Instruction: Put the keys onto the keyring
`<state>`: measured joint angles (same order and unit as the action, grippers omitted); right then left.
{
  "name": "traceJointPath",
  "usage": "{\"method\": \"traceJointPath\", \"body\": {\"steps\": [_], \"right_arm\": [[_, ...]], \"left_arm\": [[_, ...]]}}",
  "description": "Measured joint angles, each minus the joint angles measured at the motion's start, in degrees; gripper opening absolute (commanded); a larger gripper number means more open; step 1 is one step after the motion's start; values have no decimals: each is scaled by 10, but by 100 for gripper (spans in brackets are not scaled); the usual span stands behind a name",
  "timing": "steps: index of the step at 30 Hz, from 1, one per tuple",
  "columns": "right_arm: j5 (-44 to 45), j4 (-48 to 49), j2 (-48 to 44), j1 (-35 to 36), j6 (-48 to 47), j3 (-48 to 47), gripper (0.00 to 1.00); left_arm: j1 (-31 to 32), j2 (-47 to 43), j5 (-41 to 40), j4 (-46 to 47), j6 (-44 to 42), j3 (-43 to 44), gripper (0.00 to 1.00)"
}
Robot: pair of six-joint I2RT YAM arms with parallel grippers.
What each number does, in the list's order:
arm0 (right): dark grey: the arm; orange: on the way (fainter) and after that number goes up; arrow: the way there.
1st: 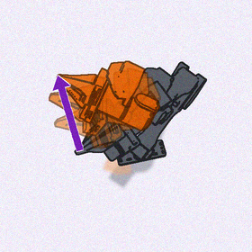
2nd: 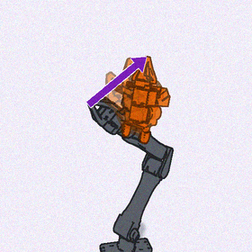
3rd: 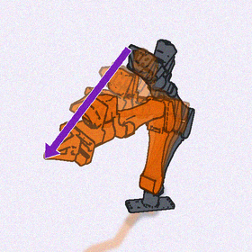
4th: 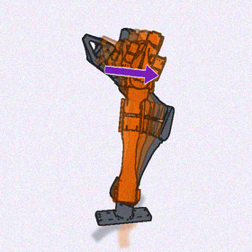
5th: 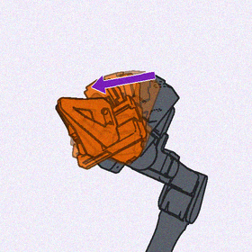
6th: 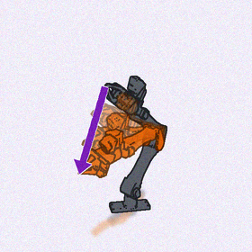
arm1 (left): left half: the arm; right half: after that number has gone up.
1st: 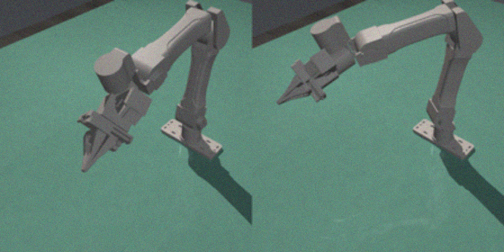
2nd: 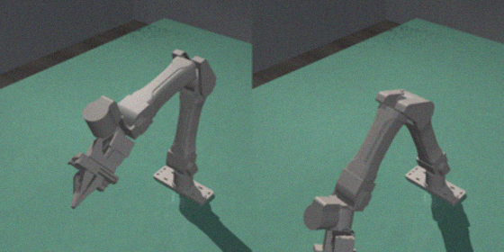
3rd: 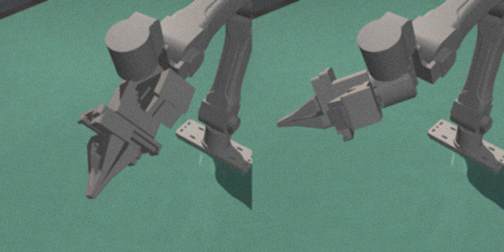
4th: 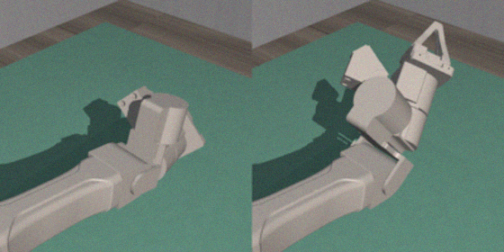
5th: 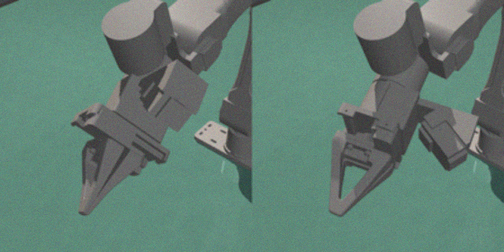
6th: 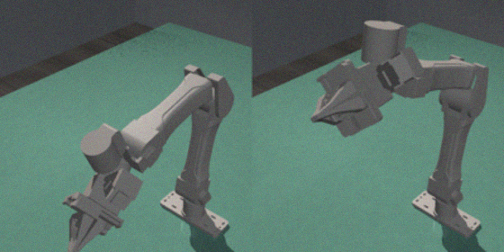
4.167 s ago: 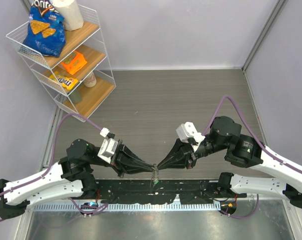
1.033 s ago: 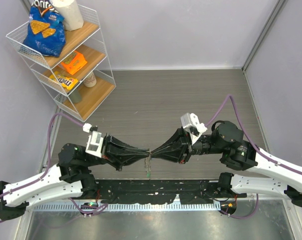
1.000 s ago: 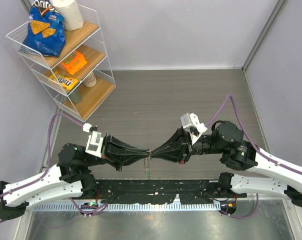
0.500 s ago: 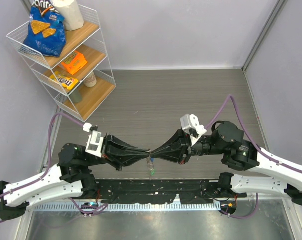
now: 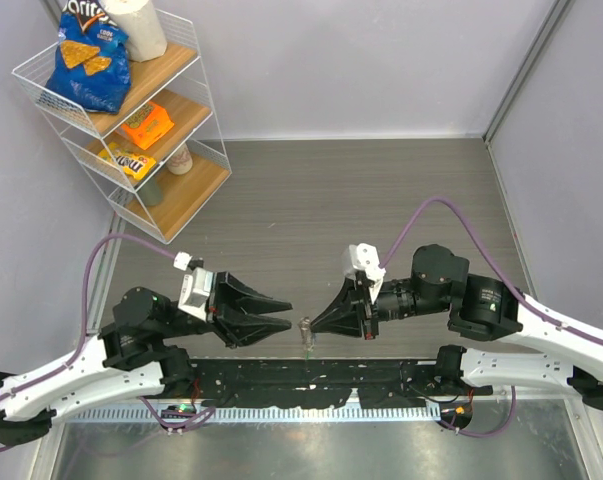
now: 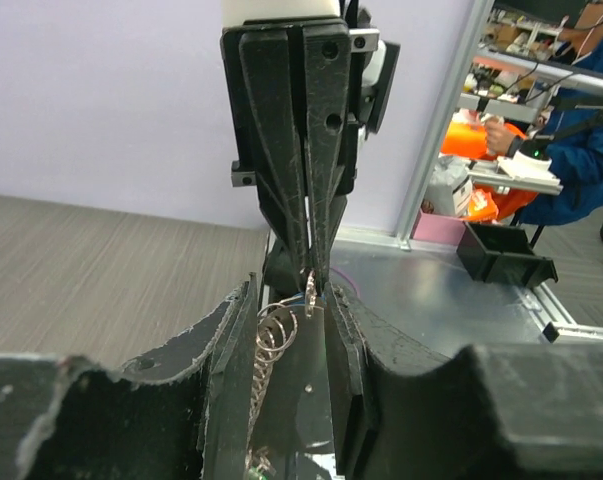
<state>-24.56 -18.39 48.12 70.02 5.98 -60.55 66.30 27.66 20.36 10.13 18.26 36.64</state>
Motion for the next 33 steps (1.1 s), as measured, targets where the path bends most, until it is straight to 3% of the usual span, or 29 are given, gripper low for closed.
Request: {"method": "traceJointPath", "body": {"steps": [14, 23, 33], "right_arm": [[-55, -119, 52, 0, -47, -52, 5], [-66, -145, 75, 0, -65, -55, 5], [-67, -157, 111, 0, -72, -68, 5]], "left_arm": [[0, 57, 49, -132, -12, 57, 38], [0, 83, 107, -231, -23, 107, 38], [0, 102, 104, -313, -23, 131, 37]]}}
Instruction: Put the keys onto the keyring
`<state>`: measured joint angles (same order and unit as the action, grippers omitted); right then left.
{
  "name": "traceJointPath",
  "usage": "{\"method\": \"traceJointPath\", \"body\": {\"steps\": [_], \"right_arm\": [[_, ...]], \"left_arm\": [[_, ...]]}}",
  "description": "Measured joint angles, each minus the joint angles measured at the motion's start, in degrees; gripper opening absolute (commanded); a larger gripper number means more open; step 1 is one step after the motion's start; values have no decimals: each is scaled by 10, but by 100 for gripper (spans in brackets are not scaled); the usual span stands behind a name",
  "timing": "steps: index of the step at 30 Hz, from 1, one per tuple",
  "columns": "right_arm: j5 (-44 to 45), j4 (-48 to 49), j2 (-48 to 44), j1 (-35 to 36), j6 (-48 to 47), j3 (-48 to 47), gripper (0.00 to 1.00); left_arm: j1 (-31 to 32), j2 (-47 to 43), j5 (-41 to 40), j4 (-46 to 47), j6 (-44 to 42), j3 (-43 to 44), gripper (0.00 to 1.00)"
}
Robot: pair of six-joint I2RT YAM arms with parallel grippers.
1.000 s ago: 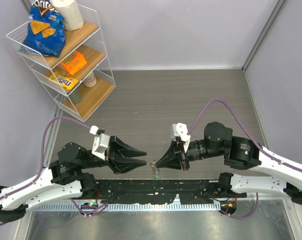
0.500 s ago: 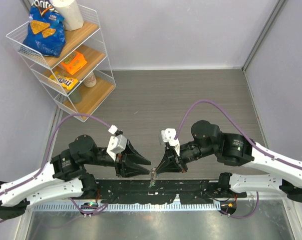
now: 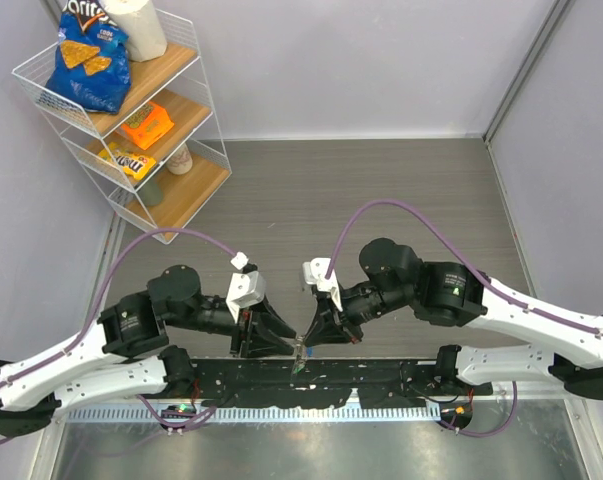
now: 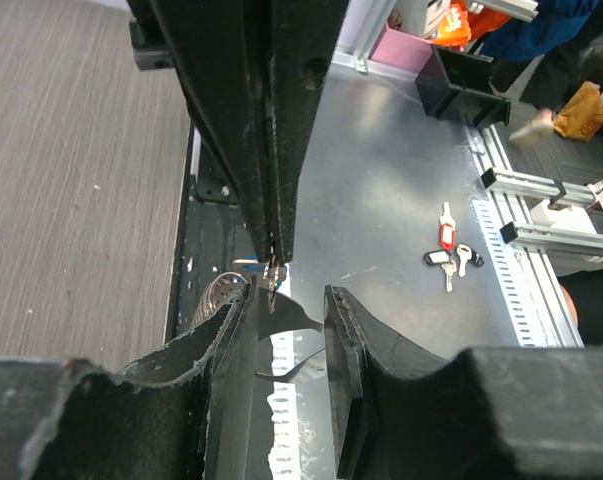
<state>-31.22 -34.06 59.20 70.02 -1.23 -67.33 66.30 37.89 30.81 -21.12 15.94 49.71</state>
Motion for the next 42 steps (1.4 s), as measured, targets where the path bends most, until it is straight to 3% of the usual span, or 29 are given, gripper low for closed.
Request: {"method": "traceJointPath", "body": {"steps": [16, 23, 42], "right_arm": [[-9, -2, 40, 0, -2, -17, 5], [-11, -2, 50, 3, -2, -17, 5], [-13, 0, 57, 7, -2, -23, 5]], "left_arm": [[0, 6, -33, -45, -12, 4, 37], [0, 7, -38, -52, -16, 11, 28], [0, 15, -38, -71, -19, 16, 25]]}}
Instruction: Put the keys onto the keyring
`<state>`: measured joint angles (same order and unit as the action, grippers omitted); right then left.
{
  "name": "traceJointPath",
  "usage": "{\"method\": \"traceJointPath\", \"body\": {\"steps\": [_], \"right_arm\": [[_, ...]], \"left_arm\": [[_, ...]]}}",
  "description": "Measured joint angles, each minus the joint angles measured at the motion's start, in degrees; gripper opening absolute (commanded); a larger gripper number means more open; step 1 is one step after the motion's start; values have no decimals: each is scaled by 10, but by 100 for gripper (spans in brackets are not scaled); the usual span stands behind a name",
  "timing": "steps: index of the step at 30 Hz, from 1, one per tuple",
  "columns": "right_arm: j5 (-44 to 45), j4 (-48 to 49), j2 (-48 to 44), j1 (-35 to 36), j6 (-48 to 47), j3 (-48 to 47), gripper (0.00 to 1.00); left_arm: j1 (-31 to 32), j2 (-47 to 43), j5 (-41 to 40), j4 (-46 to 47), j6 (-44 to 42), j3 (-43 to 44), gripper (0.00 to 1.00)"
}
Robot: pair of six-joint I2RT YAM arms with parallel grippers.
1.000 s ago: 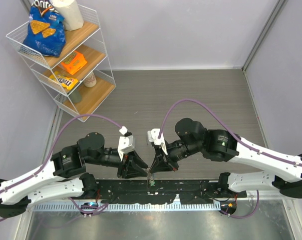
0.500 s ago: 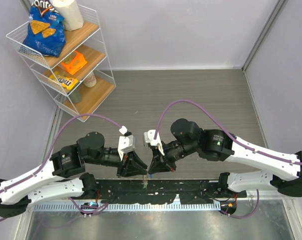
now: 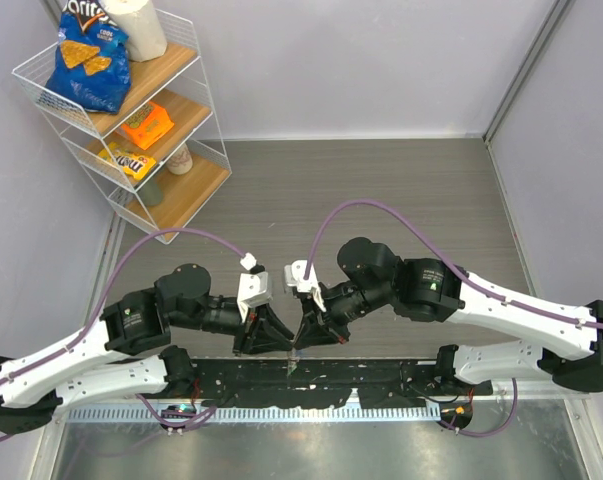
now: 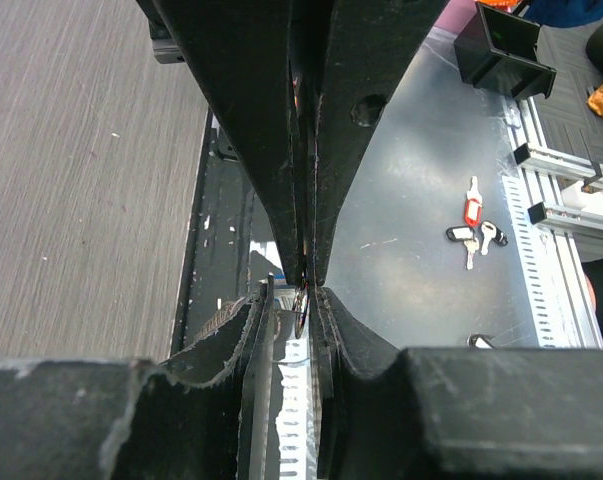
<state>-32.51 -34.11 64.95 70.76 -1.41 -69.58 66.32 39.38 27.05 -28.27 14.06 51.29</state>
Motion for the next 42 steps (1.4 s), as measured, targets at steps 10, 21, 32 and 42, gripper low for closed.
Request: {"method": "traceJointPath", "body": {"steps": [10, 21, 32, 42], "right_arm": [[2, -2, 5, 2, 0, -3, 5], [5, -4, 2, 4, 1, -2, 13], [11, 49, -63, 7, 17, 15, 35], [43, 71, -97, 8, 27, 37, 39]], "left_arm": [[1, 11, 9, -12, -4, 7, 0], [1, 16, 12, -16, -11, 11, 0], [0, -10, -27, -1, -10, 4, 0], [0, -49, -48, 52, 5, -25, 0]]}}
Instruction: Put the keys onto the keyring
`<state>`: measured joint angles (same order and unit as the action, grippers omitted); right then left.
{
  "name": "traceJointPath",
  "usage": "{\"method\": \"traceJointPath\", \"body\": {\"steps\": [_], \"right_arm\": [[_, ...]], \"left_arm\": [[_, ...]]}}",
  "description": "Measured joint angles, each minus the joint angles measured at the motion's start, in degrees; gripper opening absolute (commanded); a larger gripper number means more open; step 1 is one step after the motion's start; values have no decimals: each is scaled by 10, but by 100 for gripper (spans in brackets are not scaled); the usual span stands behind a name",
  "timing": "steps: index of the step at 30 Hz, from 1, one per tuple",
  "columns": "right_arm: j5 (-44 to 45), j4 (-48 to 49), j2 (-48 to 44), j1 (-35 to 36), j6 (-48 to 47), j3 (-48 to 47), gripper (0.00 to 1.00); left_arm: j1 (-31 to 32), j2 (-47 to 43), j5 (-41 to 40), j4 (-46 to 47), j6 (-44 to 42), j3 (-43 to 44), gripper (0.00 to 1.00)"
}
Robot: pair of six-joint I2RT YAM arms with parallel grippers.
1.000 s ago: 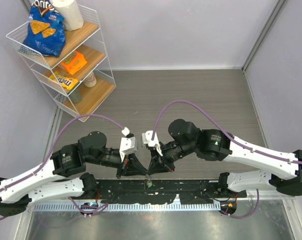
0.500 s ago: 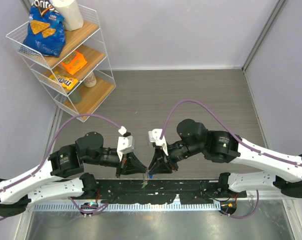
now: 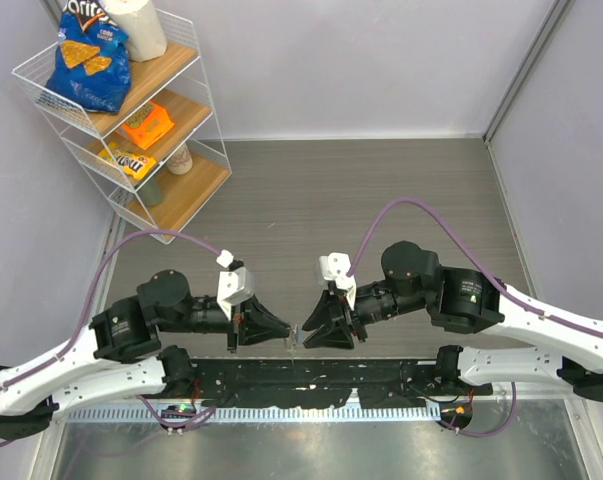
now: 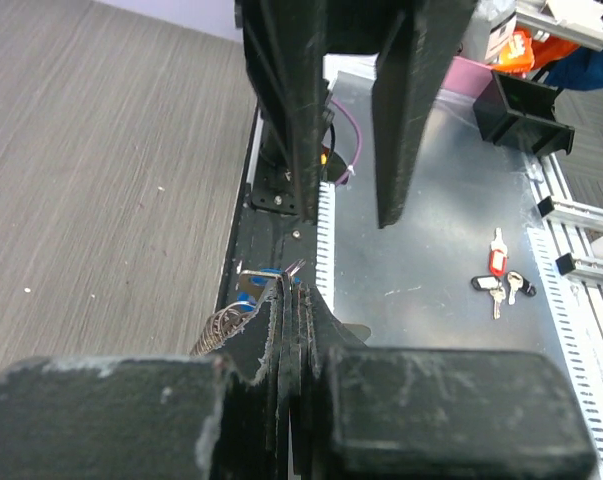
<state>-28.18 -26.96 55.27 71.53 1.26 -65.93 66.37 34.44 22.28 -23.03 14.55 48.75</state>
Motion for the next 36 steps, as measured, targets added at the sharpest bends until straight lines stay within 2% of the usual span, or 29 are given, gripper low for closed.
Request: {"method": "traceJointPath", "body": {"steps": [12, 33, 35, 36], "right_arm": [[33, 8, -3, 0, 0, 10, 38], [55, 47, 8, 0, 7, 10, 27], [56, 47, 10, 0, 7, 10, 24], [56, 47, 10, 1, 8, 10, 18]], "left_arm": [[0, -19, 0, 47, 16, -5, 0], [0, -20, -1, 56, 18, -10, 0], [0, -21, -2, 57, 18, -11, 0], [0, -22, -3, 57, 18, -12, 0]]}}
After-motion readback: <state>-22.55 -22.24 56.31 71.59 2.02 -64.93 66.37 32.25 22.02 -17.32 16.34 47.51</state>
